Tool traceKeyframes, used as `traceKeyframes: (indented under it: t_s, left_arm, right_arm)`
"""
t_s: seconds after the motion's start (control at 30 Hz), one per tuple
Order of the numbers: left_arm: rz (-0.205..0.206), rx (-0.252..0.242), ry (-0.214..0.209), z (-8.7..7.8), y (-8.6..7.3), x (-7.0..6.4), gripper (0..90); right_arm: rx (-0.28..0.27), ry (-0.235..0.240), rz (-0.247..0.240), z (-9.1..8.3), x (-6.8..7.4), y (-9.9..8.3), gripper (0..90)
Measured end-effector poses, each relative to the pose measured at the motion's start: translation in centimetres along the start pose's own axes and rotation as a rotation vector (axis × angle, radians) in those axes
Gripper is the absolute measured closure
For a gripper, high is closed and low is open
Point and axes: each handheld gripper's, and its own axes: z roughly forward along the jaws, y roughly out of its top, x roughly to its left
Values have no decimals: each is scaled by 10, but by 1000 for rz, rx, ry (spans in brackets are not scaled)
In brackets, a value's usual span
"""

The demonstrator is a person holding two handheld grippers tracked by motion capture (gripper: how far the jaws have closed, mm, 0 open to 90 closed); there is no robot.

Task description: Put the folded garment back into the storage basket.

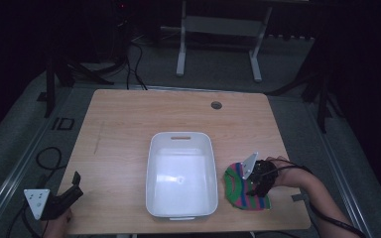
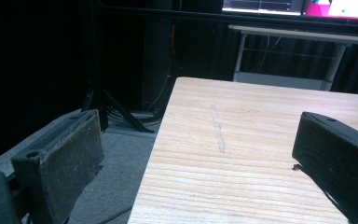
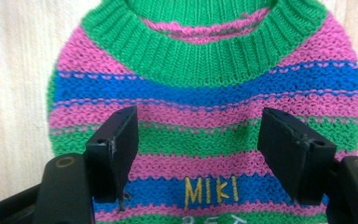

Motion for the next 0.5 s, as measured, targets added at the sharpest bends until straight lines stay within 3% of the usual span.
traceKeyframes:
  t_s: [0.17, 0.43, 0.5]
  left_arm:
    - [0, 0, -2, 0, 0, 0, 22]
    - [7, 0, -2, 0, 0, 0, 22]
    - [13, -1, -2, 0, 0, -1, 22]
  right_arm:
    - [75, -11, -21, 8, -4, 4, 299]
    - [65, 37, -7, 14, -8, 2, 338]
    - [36, 46, 9, 13, -9, -2, 478]
